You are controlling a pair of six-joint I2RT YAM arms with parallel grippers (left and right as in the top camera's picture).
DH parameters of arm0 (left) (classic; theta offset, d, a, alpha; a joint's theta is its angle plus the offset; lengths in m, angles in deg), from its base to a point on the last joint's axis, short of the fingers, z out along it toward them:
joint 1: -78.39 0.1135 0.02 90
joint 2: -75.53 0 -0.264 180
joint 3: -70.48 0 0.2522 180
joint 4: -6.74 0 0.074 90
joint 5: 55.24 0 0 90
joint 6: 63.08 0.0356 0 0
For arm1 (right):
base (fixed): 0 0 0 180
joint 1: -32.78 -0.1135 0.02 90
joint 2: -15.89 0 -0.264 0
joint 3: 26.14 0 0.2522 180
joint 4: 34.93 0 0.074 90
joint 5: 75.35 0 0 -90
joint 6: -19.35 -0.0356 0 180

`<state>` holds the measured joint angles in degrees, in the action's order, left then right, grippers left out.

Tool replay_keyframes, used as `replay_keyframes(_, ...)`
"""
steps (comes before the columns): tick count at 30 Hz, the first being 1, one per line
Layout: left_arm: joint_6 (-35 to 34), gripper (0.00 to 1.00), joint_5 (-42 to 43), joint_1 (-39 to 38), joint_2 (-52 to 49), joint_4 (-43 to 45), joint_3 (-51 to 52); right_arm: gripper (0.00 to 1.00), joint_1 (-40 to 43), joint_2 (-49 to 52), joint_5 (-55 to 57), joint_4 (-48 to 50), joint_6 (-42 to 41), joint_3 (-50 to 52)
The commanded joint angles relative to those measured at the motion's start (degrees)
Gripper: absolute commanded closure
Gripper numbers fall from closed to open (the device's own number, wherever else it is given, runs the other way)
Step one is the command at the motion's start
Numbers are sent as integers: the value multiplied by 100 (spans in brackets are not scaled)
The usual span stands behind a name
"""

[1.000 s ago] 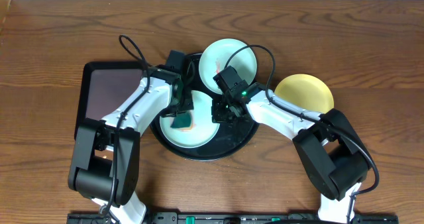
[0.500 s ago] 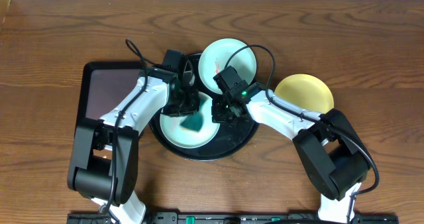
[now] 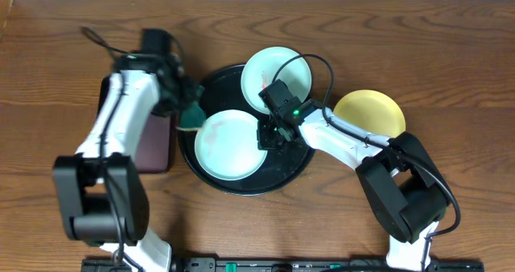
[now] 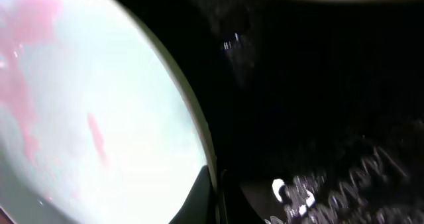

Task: Clean dirty plates on tray and stack at the side

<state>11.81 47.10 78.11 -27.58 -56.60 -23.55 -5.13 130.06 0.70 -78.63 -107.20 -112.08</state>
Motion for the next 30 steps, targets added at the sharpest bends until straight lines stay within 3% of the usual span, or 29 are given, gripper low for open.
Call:
replay_keyframes(1, 136, 93, -212, 402, 514, -210, -247, 99, -20, -164, 118, -315, 551, -317)
replay_keyframes(7, 310, 92, -214, 846, 699, -398, -247, 99, -273, -990, 1447, -713, 1043, -407)
replay_keyframes(15, 310, 93, -216, 986, 691, -415, -229, 99, -1320, -2358, 5040, -835, 1915, -407)
replay_keyframes(25, 310, 93, -219, 986, 691, -415, -229, 99, -2446, -2503, 8142, -282, 3438, -407)
replay_keyframes(30, 310, 92, -262, 986, 691, -415, -229, 99, -2649, -2503, 8732, 155, 3884, -407)
